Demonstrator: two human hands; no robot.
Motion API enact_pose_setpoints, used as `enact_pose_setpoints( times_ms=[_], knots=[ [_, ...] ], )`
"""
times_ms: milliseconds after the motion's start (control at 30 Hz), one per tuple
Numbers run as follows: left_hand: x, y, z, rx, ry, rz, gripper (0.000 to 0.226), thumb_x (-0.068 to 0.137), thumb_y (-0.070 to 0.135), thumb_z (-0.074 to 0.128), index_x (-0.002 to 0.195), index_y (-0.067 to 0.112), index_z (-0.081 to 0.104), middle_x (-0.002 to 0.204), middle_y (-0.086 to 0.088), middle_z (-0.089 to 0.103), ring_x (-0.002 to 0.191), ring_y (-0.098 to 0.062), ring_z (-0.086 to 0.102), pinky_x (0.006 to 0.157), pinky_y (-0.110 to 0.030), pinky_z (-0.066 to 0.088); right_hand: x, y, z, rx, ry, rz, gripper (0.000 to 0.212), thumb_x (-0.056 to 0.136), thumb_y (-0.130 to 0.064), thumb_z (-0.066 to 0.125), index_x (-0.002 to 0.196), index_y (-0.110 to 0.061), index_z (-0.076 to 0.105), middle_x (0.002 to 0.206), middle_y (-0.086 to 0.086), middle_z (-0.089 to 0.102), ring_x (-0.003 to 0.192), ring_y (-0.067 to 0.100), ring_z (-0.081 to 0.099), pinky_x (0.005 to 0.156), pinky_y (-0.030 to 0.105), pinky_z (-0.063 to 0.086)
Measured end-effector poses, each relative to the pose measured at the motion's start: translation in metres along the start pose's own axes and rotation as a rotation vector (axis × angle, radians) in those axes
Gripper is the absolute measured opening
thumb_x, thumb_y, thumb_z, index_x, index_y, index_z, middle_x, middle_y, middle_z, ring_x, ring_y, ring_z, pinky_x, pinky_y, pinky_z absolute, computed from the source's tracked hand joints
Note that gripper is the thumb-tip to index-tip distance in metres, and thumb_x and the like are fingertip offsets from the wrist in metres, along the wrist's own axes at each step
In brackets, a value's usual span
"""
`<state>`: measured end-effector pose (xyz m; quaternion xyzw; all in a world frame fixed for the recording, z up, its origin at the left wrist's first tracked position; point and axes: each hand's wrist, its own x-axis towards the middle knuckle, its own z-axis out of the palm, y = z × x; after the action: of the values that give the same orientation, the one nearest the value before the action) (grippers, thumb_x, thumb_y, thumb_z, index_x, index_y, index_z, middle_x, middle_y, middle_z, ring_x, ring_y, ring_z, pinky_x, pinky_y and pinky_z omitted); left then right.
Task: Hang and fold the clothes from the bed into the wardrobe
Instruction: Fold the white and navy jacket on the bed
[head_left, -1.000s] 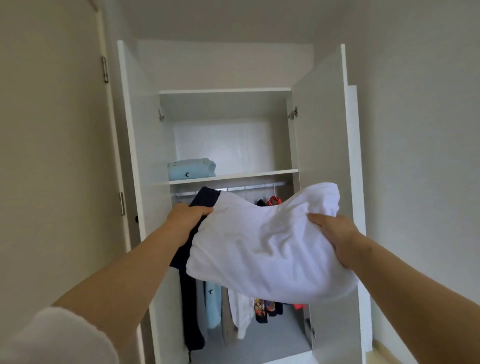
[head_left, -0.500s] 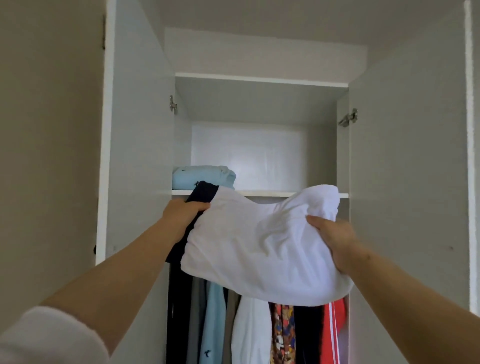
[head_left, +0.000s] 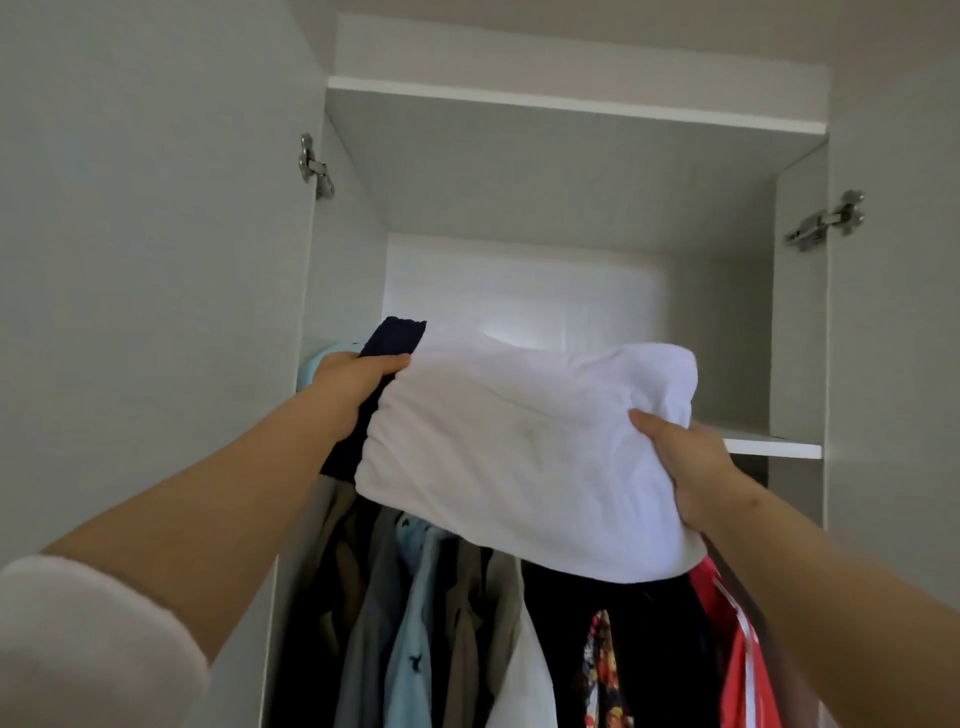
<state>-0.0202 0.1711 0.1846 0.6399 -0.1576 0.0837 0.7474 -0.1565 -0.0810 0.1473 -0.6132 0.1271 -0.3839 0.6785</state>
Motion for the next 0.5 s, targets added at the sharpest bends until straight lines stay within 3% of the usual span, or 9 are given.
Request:
enact_pose_setpoints(
  times_ms=[100, 167, 267, 333, 500],
  knots=[
    [0.035, -0.004, 0.017, 0.012, 0.049, 0.042, 0.018, 0.078, 0.019, 0.074, 0.083, 0.008, 0.060, 0.076, -0.004, 0.062, 0.063, -0.019, 0.059, 0.051, -0.026, 0.046, 0.053, -0.004, 0.010, 0.042, -0.060, -0.067, 0.027, 0.082, -0.015, 0.069, 0.107, -0.008, 0.060, 0.090, 0.008, 0.065, 0.069, 0.019, 0.061, 0.060, 0.030, 0.047],
    [0.060, -0.005, 0.034, 0.009, 0.082, 0.077, 0.018, 0.078, 0.019, 0.074, 0.074, 0.010, 0.058, 0.071, -0.003, 0.061, 0.059, -0.017, 0.057, 0.043, -0.023, 0.044, 0.093, -0.003, 0.014, 0.052, -0.077, -0.102, 0.036, 0.082, -0.015, 0.070, 0.114, -0.005, 0.059, 0.099, 0.010, 0.064, 0.071, 0.020, 0.061, 0.064, 0.031, 0.047],
    [0.102, -0.014, 0.064, 0.034, 0.133, 0.094, 0.021, 0.078, 0.018, 0.074, 0.072, 0.010, 0.055, 0.072, -0.004, 0.060, 0.059, -0.018, 0.057, 0.048, -0.026, 0.043, 0.157, 0.002, 0.021, 0.050, -0.081, -0.135, 0.045, 0.080, -0.014, 0.071, 0.120, 0.000, 0.057, 0.106, 0.014, 0.063, 0.079, 0.026, 0.061, 0.073, 0.035, 0.047],
    [0.132, -0.018, 0.087, 0.060, 0.149, 0.087, 0.021, 0.077, 0.018, 0.074, 0.075, 0.008, 0.056, 0.075, -0.005, 0.060, 0.061, -0.019, 0.057, 0.049, -0.027, 0.041, 0.200, 0.006, 0.023, 0.028, -0.096, -0.121, 0.047, 0.079, -0.013, 0.072, 0.121, 0.001, 0.056, 0.104, 0.014, 0.062, 0.072, 0.024, 0.060, 0.070, 0.034, 0.046],
    [0.196, -0.032, 0.141, 0.199, 0.152, 0.055, 0.042, 0.072, 0.024, 0.078, 0.102, 0.006, 0.055, 0.090, -0.009, 0.061, 0.076, -0.026, 0.059, 0.063, -0.031, 0.044, 0.302, 0.018, 0.020, -0.083, -0.075, -0.053, 0.046, 0.079, -0.014, 0.071, 0.118, 0.003, 0.053, 0.082, 0.010, 0.058, 0.058, 0.020, 0.052, 0.041, 0.024, 0.040]
  ],
)
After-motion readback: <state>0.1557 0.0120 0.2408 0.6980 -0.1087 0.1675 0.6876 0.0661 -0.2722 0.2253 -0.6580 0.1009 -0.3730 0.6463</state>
